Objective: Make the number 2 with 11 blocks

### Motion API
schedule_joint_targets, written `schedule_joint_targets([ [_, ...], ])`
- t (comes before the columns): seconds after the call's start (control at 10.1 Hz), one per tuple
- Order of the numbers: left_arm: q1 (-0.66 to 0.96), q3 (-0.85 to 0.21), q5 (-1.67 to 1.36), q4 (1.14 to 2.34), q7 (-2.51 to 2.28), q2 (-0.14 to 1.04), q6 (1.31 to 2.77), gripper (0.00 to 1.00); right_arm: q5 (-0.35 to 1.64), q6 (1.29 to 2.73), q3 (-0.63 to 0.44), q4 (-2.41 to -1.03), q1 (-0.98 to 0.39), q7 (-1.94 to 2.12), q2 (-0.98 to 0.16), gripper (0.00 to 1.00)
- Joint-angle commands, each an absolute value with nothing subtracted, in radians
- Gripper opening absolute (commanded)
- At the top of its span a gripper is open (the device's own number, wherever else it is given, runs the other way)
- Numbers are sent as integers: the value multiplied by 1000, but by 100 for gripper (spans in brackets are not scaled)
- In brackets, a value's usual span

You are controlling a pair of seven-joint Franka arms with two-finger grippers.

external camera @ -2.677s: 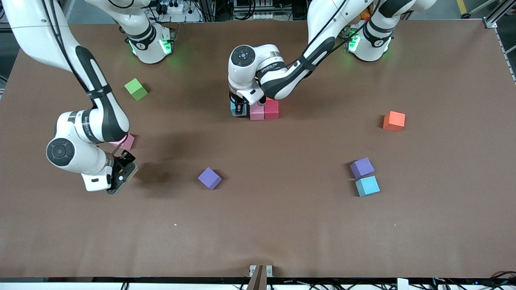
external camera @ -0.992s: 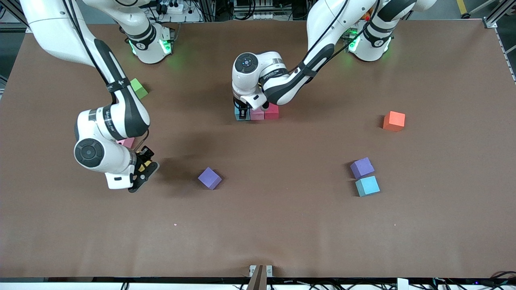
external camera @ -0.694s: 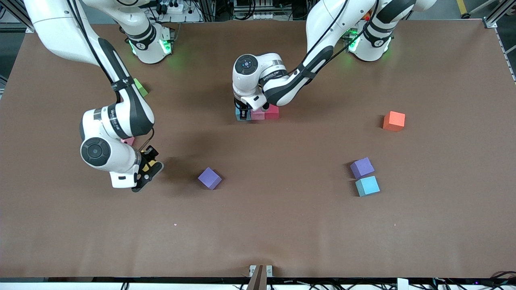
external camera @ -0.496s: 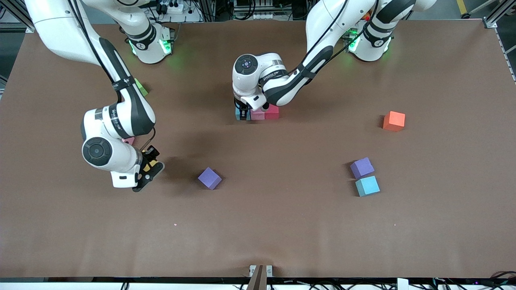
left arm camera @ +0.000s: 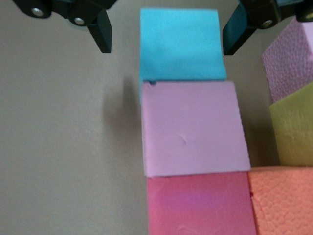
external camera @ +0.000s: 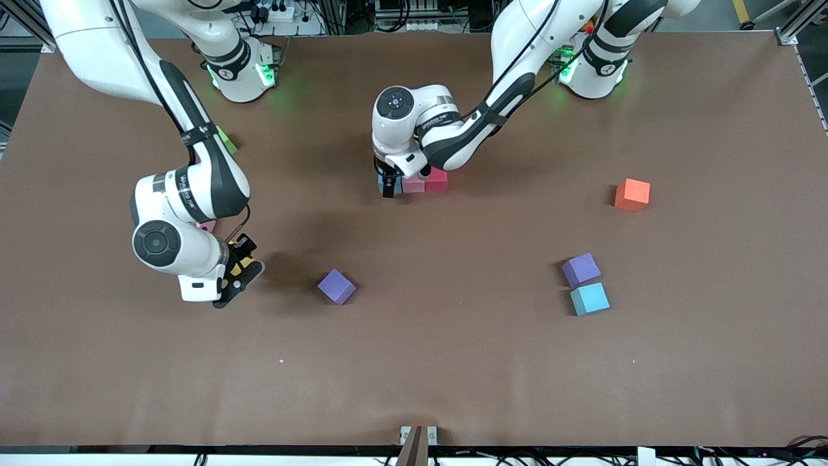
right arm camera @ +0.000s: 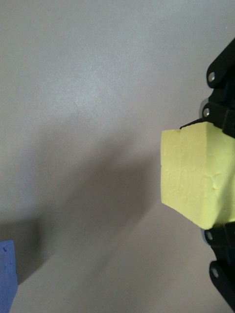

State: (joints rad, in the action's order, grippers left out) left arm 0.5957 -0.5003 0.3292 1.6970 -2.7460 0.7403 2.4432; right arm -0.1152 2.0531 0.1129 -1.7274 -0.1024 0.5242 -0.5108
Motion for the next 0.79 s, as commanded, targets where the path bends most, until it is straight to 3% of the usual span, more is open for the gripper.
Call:
schedule_joint_targets([
  [0.0, 601, -505, 368, 1715, -2878, 677, 2447, 100, -97, 2039, 118, -1715, -135, 448, -514, 24],
  [0.2, 591, -526, 367, 1718, -2878, 635, 2447, 100, -5, 2040, 124, -1713, -146, 431, -511, 25],
  [0.69, 507, -526, 377, 1715, -2831, 513, 2421, 100, 9, 2048, 127, -1753, -183, 279, -460, 25],
])
